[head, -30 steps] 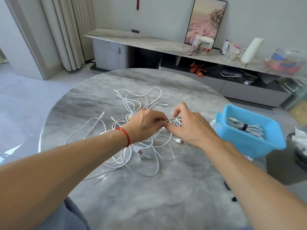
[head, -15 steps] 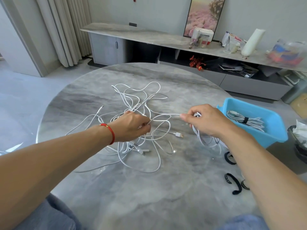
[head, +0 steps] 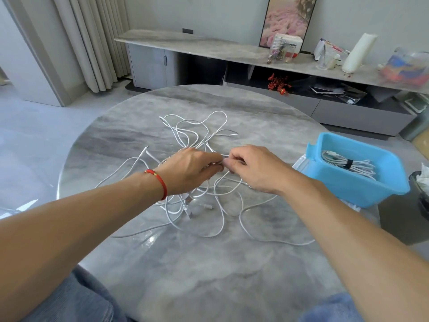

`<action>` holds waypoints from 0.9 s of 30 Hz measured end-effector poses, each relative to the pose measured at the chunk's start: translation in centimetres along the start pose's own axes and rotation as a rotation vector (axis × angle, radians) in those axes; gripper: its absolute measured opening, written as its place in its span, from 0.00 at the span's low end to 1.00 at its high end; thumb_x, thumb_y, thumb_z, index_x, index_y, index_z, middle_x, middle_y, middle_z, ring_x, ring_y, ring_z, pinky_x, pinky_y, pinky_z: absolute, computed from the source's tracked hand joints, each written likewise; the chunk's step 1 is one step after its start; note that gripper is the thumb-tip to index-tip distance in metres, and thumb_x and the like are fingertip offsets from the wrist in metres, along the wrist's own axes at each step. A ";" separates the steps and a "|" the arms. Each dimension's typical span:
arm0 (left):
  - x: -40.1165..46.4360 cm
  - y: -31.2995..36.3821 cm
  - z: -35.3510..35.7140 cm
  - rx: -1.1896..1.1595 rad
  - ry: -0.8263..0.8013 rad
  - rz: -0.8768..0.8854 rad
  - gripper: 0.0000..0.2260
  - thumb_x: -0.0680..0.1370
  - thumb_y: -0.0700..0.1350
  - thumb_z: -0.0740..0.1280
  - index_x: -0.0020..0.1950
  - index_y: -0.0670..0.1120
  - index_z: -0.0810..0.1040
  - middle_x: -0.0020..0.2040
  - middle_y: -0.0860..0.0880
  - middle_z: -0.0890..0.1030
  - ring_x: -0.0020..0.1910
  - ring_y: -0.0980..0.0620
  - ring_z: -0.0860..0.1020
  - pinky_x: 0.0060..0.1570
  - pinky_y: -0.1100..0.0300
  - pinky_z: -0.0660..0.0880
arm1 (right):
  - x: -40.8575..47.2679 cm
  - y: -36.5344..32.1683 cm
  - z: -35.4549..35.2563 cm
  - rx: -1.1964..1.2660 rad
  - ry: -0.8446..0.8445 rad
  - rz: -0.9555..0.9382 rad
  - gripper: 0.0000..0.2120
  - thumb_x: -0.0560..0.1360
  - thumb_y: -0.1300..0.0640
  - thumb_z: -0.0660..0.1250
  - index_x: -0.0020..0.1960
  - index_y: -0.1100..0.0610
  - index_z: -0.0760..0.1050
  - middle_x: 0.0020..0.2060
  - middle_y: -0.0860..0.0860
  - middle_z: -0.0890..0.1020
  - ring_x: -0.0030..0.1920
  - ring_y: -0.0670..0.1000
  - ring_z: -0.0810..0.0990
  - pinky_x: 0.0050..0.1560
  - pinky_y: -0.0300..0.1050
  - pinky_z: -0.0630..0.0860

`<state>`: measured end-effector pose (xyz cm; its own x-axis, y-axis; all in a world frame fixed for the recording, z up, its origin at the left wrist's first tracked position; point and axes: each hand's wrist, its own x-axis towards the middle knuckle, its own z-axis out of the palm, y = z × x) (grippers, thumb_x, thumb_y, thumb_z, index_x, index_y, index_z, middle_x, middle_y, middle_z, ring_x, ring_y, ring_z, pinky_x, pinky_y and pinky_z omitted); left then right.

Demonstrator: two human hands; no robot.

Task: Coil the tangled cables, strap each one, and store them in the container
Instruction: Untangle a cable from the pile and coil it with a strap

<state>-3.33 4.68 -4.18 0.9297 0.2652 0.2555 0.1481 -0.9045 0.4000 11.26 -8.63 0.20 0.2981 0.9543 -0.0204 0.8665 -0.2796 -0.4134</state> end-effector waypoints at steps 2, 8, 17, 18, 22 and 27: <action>0.0 0.0 -0.1 -0.022 0.011 0.004 0.06 0.81 0.46 0.65 0.52 0.45 0.80 0.41 0.47 0.84 0.41 0.43 0.80 0.44 0.49 0.75 | 0.1 -0.2 0.0 0.061 0.091 -0.031 0.18 0.82 0.48 0.65 0.36 0.56 0.74 0.32 0.51 0.75 0.36 0.50 0.73 0.37 0.44 0.68; -0.8 -1.7 0.1 0.041 -0.118 -0.050 0.07 0.81 0.44 0.65 0.54 0.44 0.81 0.49 0.49 0.84 0.50 0.46 0.81 0.55 0.54 0.73 | -1.0 -0.5 -4.1 1.065 0.342 -0.014 0.15 0.78 0.61 0.63 0.32 0.56 0.70 0.46 0.57 0.87 0.49 0.54 0.85 0.51 0.50 0.80; 0.1 -0.9 0.4 -0.022 -0.068 -0.002 0.10 0.83 0.47 0.64 0.53 0.44 0.82 0.46 0.46 0.82 0.48 0.44 0.77 0.50 0.51 0.71 | -2.2 1.1 -3.4 0.557 0.240 0.128 0.13 0.74 0.43 0.70 0.41 0.51 0.74 0.24 0.46 0.75 0.23 0.48 0.72 0.29 0.41 0.72; 0.2 -0.4 0.5 -0.032 -0.047 0.036 0.09 0.82 0.47 0.65 0.52 0.43 0.82 0.44 0.46 0.81 0.46 0.43 0.77 0.48 0.50 0.72 | -2.1 1.1 -2.4 0.302 0.160 0.128 0.15 0.73 0.37 0.71 0.44 0.49 0.76 0.26 0.44 0.76 0.26 0.45 0.73 0.31 0.40 0.71; 0.5 0.7 0.6 -0.074 0.014 0.072 0.09 0.81 0.47 0.66 0.51 0.43 0.82 0.44 0.47 0.83 0.44 0.45 0.79 0.46 0.49 0.73 | -1.5 0.3 0.7 -0.176 -0.137 0.098 0.17 0.73 0.33 0.68 0.37 0.45 0.75 0.33 0.44 0.77 0.42 0.54 0.78 0.41 0.48 0.73; 0.3 0.0 0.3 -0.099 0.039 0.000 0.06 0.82 0.45 0.65 0.51 0.43 0.79 0.45 0.48 0.83 0.42 0.47 0.77 0.46 0.53 0.72 | -1.0 0.8 -1.1 0.118 0.094 -0.018 0.23 0.79 0.41 0.67 0.31 0.53 0.73 0.25 0.46 0.72 0.28 0.45 0.69 0.37 0.47 0.69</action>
<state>-3.00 4.67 -4.36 0.9157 0.2800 0.2884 0.1128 -0.8676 0.4843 12.11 -9.93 0.83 0.3236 0.9436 0.0709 0.8209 -0.2426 -0.5170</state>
